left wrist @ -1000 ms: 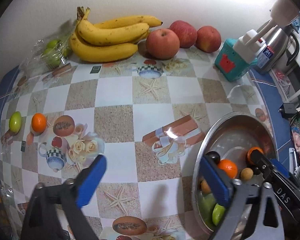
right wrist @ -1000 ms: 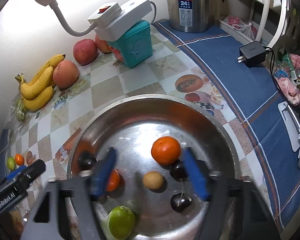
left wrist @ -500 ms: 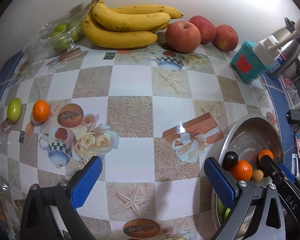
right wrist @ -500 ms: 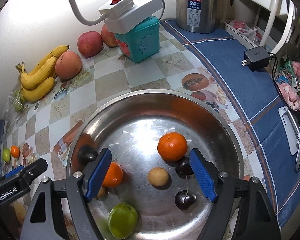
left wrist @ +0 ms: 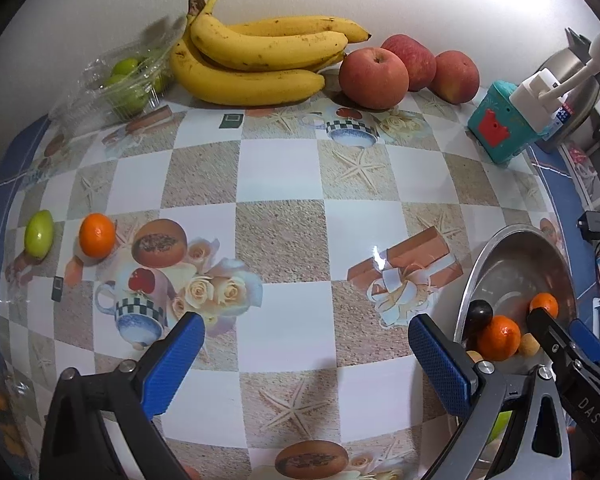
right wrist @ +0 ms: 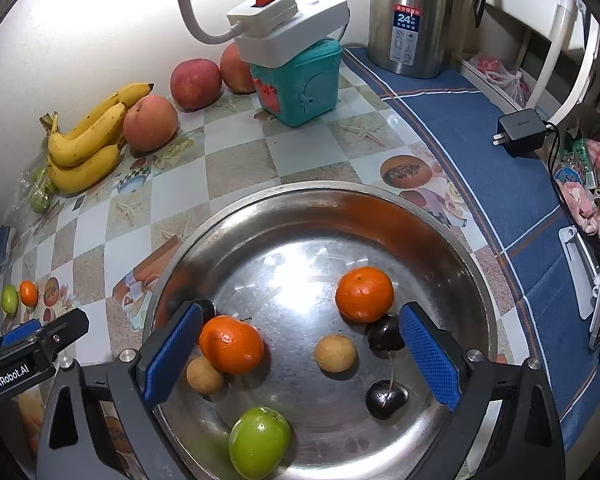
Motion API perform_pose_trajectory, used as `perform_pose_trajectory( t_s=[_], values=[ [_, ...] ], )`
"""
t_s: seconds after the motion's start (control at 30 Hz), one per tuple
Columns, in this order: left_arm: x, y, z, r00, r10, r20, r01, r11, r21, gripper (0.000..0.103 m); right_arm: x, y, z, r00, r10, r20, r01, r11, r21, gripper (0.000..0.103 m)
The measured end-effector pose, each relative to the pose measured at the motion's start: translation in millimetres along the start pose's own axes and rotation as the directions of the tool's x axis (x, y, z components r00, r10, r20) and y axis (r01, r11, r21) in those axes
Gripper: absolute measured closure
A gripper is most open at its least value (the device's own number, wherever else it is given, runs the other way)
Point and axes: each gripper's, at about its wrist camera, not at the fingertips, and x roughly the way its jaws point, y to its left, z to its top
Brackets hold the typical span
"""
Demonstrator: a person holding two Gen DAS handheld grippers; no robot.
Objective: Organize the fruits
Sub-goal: 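Move both tools back from the basin toward the green apple and tangerine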
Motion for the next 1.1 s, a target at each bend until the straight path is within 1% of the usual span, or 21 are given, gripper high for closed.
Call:
perform_pose_trajectory(
  t_s=[0.27, 0.47, 0.57, 0.6, 0.7, 0.77, 0.83, 1.03, 1.1],
  values=[
    [-4, 10, 0, 1.0, 0.017, 0.016, -0.017, 1.0, 0.016, 0.0, -2, 9, -1, 1.0, -0.001, 0.003, 0.001, 1.0, -0.013, 0.004],
    [-15, 29, 3, 0.997, 0.051, 0.061, -0.053, 0.998, 0.03, 0.0, -4, 23, -4, 1.0, 0.013, -0.009, -0.014, 0.999, -0.035, 0.004],
    [-26, 46, 6, 0.991, 0.069, 0.115, -0.073, 0.997, 0.028, 0.0, -7, 37, -6, 1.0, 0.025, -0.008, -0.026, 0.997, -0.066, 0.004],
    [-31, 55, 7, 0.986, 0.08, 0.144, -0.085, 0.996, 0.026, 0.0, -8, 43, -6, 0.999, 0.032, -0.006, -0.032, 0.996, -0.078, 0.004],
    [-41, 77, 10, 0.976, 0.099, 0.195, -0.103, 0.995, 0.01, 0.0, -12, 64, -8, 0.997, 0.077, -0.005, -0.077, 0.991, -0.109, 0.004],
    [-46, 95, 10, 0.97, 0.101, 0.222, -0.101, 0.995, -0.013, 0.0, -15, 79, -10, 0.994, 0.11, -0.007, -0.11, 0.986, -0.126, 0.004],
    [-48, 115, 10, 0.966, 0.116, 0.233, -0.11, 0.993, -0.041, 0.0, -17, 94, -12, 0.991, 0.132, -0.005, -0.132, 0.98, -0.147, 0.004],
    [-43, 162, 7, 0.962, 0.142, 0.234, -0.123, 0.988, -0.094, 0.0, -17, 145, -14, 0.98, 0.199, -0.009, -0.197, 0.961, -0.193, 0.004],
    [-38, 178, 7, 0.96, 0.186, 0.21, -0.16, 0.978, -0.136, 0.0, -15, 161, -15, 0.975, 0.223, -0.019, -0.222, 0.953, -0.204, 0.004]
  ],
)
